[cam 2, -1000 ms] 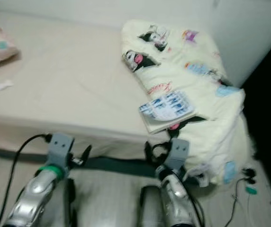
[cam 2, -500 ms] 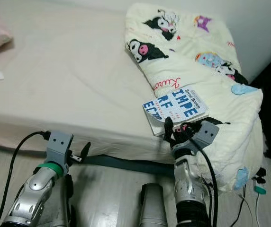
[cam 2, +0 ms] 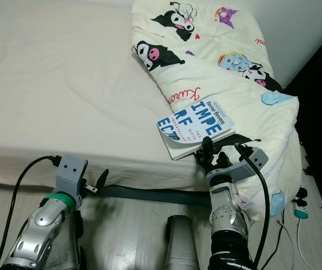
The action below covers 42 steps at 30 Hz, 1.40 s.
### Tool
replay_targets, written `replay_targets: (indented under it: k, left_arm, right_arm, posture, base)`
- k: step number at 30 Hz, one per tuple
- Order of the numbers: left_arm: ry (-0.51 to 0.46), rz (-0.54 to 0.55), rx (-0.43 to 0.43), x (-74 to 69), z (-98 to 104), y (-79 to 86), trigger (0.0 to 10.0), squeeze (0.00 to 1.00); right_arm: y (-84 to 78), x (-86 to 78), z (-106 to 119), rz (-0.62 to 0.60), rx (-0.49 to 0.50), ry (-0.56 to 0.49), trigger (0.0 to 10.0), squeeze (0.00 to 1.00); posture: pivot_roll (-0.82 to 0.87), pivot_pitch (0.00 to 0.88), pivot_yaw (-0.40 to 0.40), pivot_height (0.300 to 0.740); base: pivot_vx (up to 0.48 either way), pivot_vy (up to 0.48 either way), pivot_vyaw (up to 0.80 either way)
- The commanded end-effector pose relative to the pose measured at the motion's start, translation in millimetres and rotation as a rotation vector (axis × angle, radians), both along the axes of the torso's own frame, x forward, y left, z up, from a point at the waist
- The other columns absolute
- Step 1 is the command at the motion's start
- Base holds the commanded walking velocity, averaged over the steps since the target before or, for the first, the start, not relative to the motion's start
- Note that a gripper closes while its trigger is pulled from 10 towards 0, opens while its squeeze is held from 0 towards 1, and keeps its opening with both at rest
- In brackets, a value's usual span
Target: Clean up the room
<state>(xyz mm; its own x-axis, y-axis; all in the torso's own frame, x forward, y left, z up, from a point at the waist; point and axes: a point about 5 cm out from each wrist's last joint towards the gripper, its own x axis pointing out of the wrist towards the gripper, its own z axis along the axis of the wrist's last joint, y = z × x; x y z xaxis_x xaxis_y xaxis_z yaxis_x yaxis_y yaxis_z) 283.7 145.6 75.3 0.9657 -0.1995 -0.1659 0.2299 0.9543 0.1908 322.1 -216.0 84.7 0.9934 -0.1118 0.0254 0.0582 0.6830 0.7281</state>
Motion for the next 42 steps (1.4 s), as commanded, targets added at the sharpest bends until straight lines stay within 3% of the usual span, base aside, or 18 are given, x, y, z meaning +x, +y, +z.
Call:
replay_targets:
  k: [1,2,12,14,18,24,35,37,42]
  left_arm:
    - [0.020,-0.007,0.007,-4.6,-4,-0.7,10.0,0.00]
    - [0.020,-0.007,0.007,-4.7,-4,-0.8,10.0,0.00]
    - [0.022,-0.010,0.007,-7.5,-3,-1.5,10.0,0.00]
    - [0.023,-0.008,0.009,-10.0,-3,-0.7,10.0,0.00]
    - [0.026,-0.005,0.014,-12.5,-3,1.4,10.0,0.00]
    - [0.033,0.000,0.023,-18.5,-2,5.2,10.0,0.00]
    - [0.047,-0.023,0.037,-22.3,-2,4.3,10.0,0.00]
    - [0.046,-0.027,0.039,-21.7,-1,3.9,10.0,0.00]
    - [0.044,-0.025,0.045,-20.6,2,5.8,10.0,0.00]
  right_arm:
    - [-2.3,-1.2,-5,0.017,0.034,0.008,10.0,1.00]
    - [-1.4,2.0,-3,0.048,0.037,-0.001,10.0,0.00]
    - [19.8,16.3,1,0.196,0.030,-0.004,10.0,0.00]
    - [29.4,20.6,-6,0.234,0.042,0.044,10.0,0.00]
    - [31.1,23.5,-10,0.220,0.077,0.090,10.0,0.00]
    - [20.4,21.4,-20,0.112,0.087,0.166,10.0,0.00]
    - [-12.3,12.0,-25,-0.018,0.107,0.168,10.0,0.00]
    - [-17.3,14.7,-19,-0.003,0.096,0.132,10.0,0.00]
    - [-3.2,29.1,2,0.167,0.092,0.025,10.0,0.00]
  posture:
    - [0.06,0.113,0.012,0.524]
    - [0.06,0.115,0.013,0.524]
    - [0.08,0.130,0.011,0.524]
    - [0.10,0.143,0.011,0.524]
    - [0.10,0.147,0.012,0.524]
    - [0.13,0.168,0.015,0.524]
    - [0.12,0.193,0.037,0.524]
    - [0.13,0.194,0.041,0.524]
    - [0.14,0.197,0.039,0.524]
  base:
    - [0.000,0.000,0.00]
    - [0.000,0.000,0.00]
    - [0.000,0.000,0.00]
    - [0.000,0.000,0.00]
    - [0.000,0.000,0.00]
    - [0.000,0.000,0.00]
    - [0.000,0.000,0.00]
    - [0.000,0.000,0.00]
    - [0.000,0.000,0.00]
